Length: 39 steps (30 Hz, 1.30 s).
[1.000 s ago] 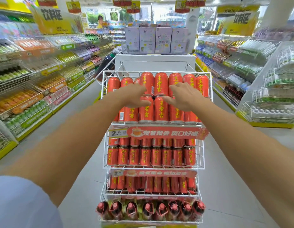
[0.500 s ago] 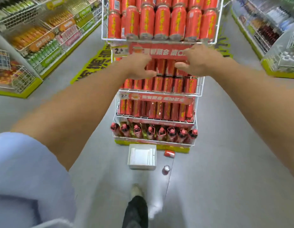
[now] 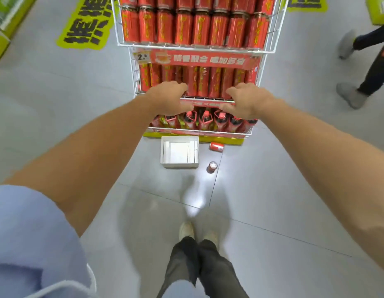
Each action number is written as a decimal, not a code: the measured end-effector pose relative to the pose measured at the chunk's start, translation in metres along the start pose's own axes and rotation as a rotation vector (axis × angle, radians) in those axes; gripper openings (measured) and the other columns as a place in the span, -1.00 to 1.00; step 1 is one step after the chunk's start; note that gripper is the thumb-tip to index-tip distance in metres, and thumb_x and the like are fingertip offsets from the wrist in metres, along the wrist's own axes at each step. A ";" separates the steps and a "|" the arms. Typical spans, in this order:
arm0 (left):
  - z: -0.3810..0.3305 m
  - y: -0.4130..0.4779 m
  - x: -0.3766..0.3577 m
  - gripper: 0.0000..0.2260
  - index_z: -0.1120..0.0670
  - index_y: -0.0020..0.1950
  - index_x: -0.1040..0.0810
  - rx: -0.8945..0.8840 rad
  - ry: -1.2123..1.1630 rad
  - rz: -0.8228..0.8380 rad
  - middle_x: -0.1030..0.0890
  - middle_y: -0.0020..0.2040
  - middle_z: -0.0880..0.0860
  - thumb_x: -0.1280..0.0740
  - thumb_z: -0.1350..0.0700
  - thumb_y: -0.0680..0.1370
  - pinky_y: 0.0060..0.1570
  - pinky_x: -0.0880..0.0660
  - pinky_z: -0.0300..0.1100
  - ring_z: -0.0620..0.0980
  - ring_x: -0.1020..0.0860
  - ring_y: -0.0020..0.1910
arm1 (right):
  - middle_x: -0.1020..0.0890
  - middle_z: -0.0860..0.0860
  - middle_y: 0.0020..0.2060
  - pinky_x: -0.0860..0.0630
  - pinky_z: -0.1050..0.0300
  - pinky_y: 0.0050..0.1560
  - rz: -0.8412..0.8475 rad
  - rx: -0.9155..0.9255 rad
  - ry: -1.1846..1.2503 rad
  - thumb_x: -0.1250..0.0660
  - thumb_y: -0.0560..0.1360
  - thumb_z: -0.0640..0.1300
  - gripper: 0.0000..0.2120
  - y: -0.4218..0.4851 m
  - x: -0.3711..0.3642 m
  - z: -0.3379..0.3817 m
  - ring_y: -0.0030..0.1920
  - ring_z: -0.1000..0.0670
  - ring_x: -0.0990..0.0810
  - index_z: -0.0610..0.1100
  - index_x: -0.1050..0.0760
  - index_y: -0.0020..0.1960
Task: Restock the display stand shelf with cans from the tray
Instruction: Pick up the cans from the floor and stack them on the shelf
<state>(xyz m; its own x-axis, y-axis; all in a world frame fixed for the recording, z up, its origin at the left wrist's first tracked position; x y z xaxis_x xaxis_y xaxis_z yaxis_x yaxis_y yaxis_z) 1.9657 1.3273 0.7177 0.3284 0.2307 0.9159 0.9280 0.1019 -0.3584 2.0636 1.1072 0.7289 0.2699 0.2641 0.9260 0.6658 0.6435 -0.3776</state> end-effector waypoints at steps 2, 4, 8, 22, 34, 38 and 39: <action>0.001 0.004 -0.026 -0.44 0.18 0.34 -0.45 -0.016 -0.022 0.044 -0.58 0.18 0.22 -0.30 -0.23 0.56 0.11 -0.52 0.11 0.24 -0.54 0.15 | -0.53 -0.24 0.32 -0.50 -0.24 0.28 0.057 0.001 0.004 -0.10 0.61 0.36 -0.31 0.002 -0.027 0.000 0.33 -0.31 -0.48 -0.14 -0.40 0.47; 0.000 0.008 -0.044 -0.42 0.16 0.35 -0.47 -0.043 -0.003 0.077 -0.60 0.15 0.21 -0.29 -0.25 0.54 0.08 -0.53 0.10 0.23 -0.55 0.11 | -0.55 -0.23 0.32 -0.51 -0.22 0.27 0.070 -0.005 0.020 -0.13 0.60 0.34 -0.34 0.003 -0.048 -0.004 0.33 -0.30 -0.50 -0.13 -0.43 0.45; -0.009 0.027 -0.062 -0.46 0.21 0.36 -0.46 -0.066 -0.003 0.066 -0.59 0.21 0.21 -0.32 -0.19 0.59 0.05 -0.50 0.06 0.21 -0.55 0.14 | -0.47 -0.20 0.44 -0.45 -0.23 0.37 0.111 -0.020 0.034 -0.14 0.60 0.35 -0.31 0.013 -0.070 -0.019 0.42 -0.28 -0.44 -0.14 -0.40 0.49; -0.057 0.095 -0.235 -0.41 0.13 0.49 -0.39 0.195 -0.148 0.202 -0.47 0.42 0.19 -0.28 -0.23 0.60 0.32 -0.43 0.15 0.24 -0.41 0.41 | -0.55 -0.23 0.32 -0.52 -0.20 0.23 0.246 0.180 0.019 -0.16 0.62 0.29 -0.40 0.089 -0.244 -0.088 0.30 -0.31 -0.50 -0.16 -0.45 0.41; -0.028 0.224 -0.501 -0.43 0.13 0.45 -0.39 0.160 -0.179 0.249 -0.50 0.35 0.19 -0.26 -0.24 0.60 0.23 -0.47 0.10 0.20 -0.47 0.33 | -0.57 -0.21 0.24 -0.51 -0.14 0.13 0.270 0.144 -0.059 -0.17 0.64 0.26 -0.44 0.229 -0.492 -0.112 0.27 -0.28 -0.54 -0.20 -0.46 0.34; -0.012 0.275 -0.583 -0.44 0.11 0.44 -0.40 0.120 -0.147 0.234 -0.50 0.35 0.19 -0.26 -0.24 0.60 0.25 -0.48 0.13 0.20 -0.47 0.33 | -0.58 -0.20 0.23 -0.54 -0.14 0.13 0.238 0.128 -0.073 -0.14 0.64 0.29 -0.43 0.290 -0.574 -0.110 0.24 -0.27 -0.54 -0.15 -0.48 0.35; -0.008 0.288 -0.602 -0.45 0.12 0.43 -0.41 0.111 -0.132 0.232 -0.50 0.34 0.19 -0.27 -0.24 0.60 0.25 -0.49 0.13 0.20 -0.48 0.32 | -0.58 -0.20 0.23 -0.54 -0.14 0.13 0.226 0.125 -0.078 -0.14 0.63 0.29 -0.43 0.305 -0.592 -0.110 0.24 -0.27 -0.54 -0.15 -0.48 0.35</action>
<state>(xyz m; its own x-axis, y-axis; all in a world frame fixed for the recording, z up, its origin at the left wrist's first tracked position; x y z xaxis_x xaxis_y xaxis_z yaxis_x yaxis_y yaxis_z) 2.0369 1.2104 0.0642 0.4967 0.3836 0.7785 0.8037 0.1353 -0.5794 2.1829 1.0678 0.0655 0.3438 0.4628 0.8171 0.5027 0.6442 -0.5764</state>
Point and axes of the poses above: each hand's wrist, its own y-axis towards the middle knuckle, its own x-axis out of the back of the hand, z = x × y, the point moved 1 cm from there along y, towards the middle knuckle
